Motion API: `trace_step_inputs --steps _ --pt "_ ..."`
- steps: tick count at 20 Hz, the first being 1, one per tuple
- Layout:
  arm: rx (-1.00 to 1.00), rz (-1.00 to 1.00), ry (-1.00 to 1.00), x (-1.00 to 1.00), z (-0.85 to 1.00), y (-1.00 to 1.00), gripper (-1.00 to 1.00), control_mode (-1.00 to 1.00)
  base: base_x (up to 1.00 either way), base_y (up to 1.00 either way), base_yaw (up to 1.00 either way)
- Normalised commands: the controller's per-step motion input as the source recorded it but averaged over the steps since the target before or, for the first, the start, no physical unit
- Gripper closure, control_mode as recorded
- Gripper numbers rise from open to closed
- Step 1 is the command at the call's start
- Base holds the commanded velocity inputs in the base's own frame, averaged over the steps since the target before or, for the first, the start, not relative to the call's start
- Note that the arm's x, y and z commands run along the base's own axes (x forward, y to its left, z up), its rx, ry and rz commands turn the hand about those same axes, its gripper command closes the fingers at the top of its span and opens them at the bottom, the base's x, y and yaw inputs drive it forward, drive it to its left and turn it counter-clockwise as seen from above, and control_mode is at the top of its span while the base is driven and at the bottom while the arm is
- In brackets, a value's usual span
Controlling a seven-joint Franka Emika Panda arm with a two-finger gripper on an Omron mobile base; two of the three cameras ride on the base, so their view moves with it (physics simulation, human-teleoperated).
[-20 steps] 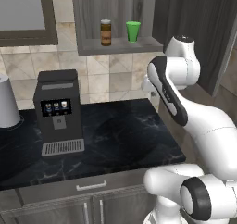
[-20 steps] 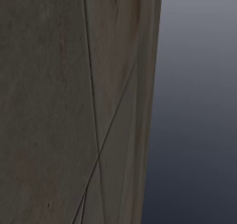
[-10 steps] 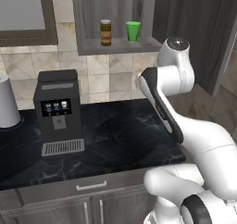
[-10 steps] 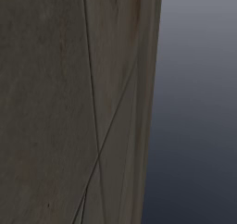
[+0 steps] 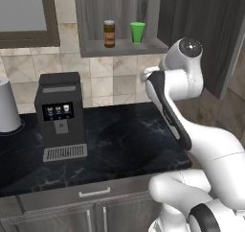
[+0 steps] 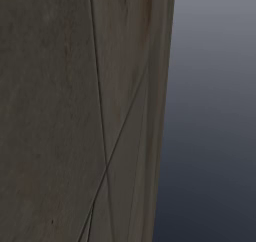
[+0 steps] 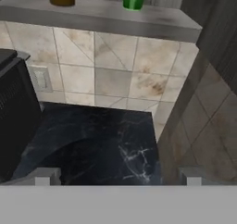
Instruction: Take the cinnamon bottle from the cabinet and place it on the dining table, next to the plate with the cupcake. Then take the chocolate from the dining counter and place it on the cupcake plate.
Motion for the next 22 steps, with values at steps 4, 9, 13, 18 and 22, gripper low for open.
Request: trace_step_inputs --steps 4,9,13,18,22 --pt "0.0 0.12 -0.14 0.08 0.37 0.16 -1.0 -1.0 0.0 0.0 0.0" --pt "0.0 0.14 -0.1 0.18 0.3 0.33 -1.0 -1.0 0.0 0.0 0.0" --pt "0.02 0.14 -0.08 0.22 0.31 0.34 -1.0 -1.0 0.0 0.0 0.0" --pt "0.03 0.14 -0.02 0.27 0.49 0.27 -1.0 -1.0 0.0 0.0 0.0" --pt "0.02 0.11 0.0 0.25 0.48 0.26 -1.0 -1.0 0.0 0.0 0.0"
